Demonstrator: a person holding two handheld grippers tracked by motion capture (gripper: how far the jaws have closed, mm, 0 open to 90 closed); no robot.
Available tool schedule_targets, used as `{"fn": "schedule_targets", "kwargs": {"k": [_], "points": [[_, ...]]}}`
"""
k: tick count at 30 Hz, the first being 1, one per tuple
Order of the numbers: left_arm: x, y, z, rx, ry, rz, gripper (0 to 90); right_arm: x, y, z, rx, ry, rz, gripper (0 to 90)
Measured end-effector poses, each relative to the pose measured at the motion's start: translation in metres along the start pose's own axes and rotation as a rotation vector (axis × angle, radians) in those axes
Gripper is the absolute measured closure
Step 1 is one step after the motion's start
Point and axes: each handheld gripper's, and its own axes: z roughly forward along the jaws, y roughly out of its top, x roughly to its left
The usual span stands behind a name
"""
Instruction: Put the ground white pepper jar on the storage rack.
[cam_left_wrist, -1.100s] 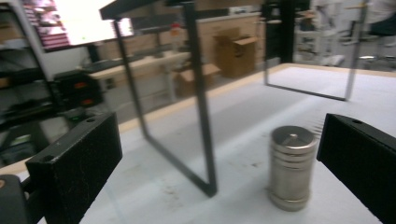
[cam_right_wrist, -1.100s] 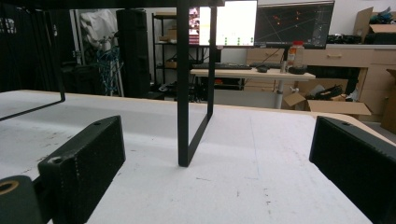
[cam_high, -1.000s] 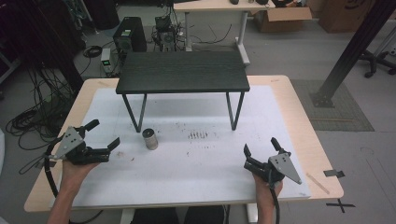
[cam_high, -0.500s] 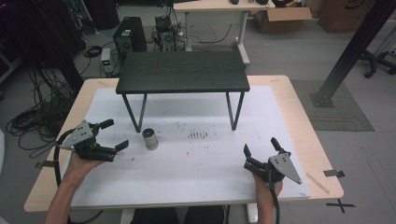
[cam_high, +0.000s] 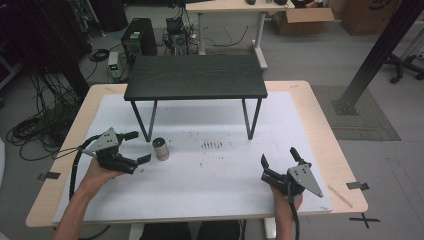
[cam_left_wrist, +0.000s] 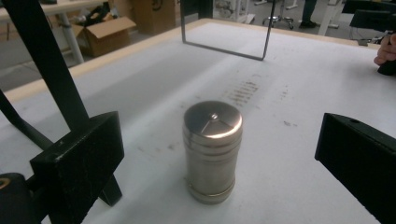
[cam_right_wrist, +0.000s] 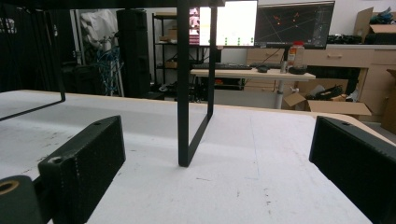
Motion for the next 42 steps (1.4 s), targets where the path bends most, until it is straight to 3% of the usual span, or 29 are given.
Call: {"fn": "schedule_targets", "kwargs": {"k": [7,11,18,28,42], "points": [[0.001,-0.004,0.014,0.031,-0.004,-0.027,2.5,0.000,0.000,0.000,-0.001,0.000,-0.001,3.1],[-0.001,-0.003,0.024,0.060,-0.001,-0.014,3.1,0.000,0.000,0.000,-0.001,0.000,-0.001,3.1],[-0.002,0.000,0.036,0.085,0.000,-0.034,5.3,0.000,0.000,0.000,-0.002,0.000,-0.001,3.1],[0.003,-0.005,0.042,0.119,-0.010,-0.064,16.9,0.000,0.000,0.000,-0.002,-0.001,0.000,3.1],[0.001,-0.009,0.046,0.130,-0.025,-0.030,34.0,0.000,0.000,0.000,-0.002,0.000,-0.001,3.1]]}}
